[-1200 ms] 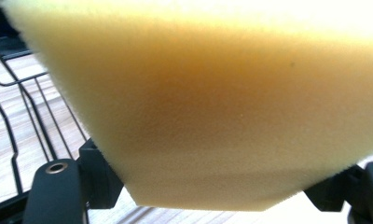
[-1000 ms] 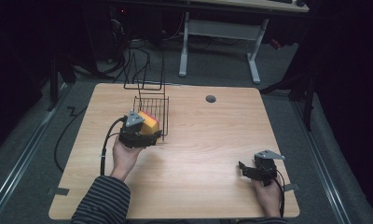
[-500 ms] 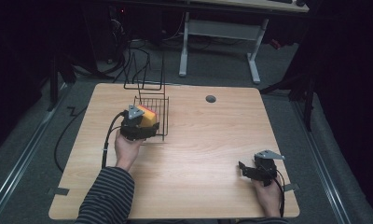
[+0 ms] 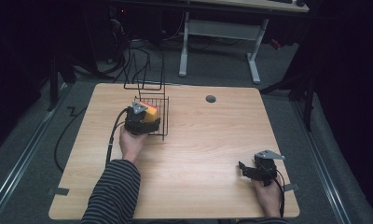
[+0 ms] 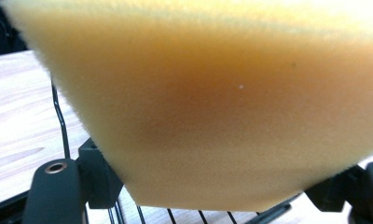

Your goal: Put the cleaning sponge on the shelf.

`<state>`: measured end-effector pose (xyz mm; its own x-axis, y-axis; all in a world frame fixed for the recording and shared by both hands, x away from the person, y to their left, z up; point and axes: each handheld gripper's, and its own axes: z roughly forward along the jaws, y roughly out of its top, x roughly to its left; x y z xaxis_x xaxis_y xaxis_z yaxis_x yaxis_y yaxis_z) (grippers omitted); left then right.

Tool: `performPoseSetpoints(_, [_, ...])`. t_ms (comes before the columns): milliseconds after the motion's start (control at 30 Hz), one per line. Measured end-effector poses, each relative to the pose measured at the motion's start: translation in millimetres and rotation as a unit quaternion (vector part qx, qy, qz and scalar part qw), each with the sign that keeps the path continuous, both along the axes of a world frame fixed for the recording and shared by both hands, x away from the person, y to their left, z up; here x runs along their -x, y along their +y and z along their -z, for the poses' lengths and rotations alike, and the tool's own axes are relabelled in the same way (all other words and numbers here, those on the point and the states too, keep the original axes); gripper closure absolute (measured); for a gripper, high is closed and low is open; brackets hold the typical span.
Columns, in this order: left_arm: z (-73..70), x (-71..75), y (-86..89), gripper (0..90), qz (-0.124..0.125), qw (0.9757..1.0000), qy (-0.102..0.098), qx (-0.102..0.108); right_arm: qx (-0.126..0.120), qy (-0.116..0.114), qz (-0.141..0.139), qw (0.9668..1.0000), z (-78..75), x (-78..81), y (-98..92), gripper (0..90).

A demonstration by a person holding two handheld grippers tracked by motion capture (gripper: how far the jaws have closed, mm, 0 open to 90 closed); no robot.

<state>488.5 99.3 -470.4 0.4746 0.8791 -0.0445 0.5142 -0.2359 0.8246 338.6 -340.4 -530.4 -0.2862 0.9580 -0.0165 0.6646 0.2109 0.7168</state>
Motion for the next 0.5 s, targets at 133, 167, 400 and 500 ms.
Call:
performPoseSetpoints(133, [7.3, -4.2, -0.8, 23.1, -0.003, 0.9998, 0.014, -0.015, 0.000, 0.000, 0.000, 1.0000, 0.0, 0.0, 0.0, 25.2])
performPoseSetpoints(167, [8.0, -4.6, -0.9, 23.1, -0.003, 0.9998, 0.014, -0.015, 0.000, 0.000, 0.000, 1.0000, 0.0, 0.0, 0.0, 25.2])
performPoseSetpoints(400, [14.1, -7.6, -3.4, 22.9, -0.003, 0.9995, 0.023, -0.022, 0.000, 0.000, 0.000, 1.0000, 0.0, 0.0, 0.0, 25.2])
performPoseSetpoints(500, [14.6, -8.9, -2.4, 22.6, -0.007, 0.9996, 0.024, -0.014, 0.000, 0.000, 0.000, 1.0000, 0.0, 0.0, 0.0, 25.2])
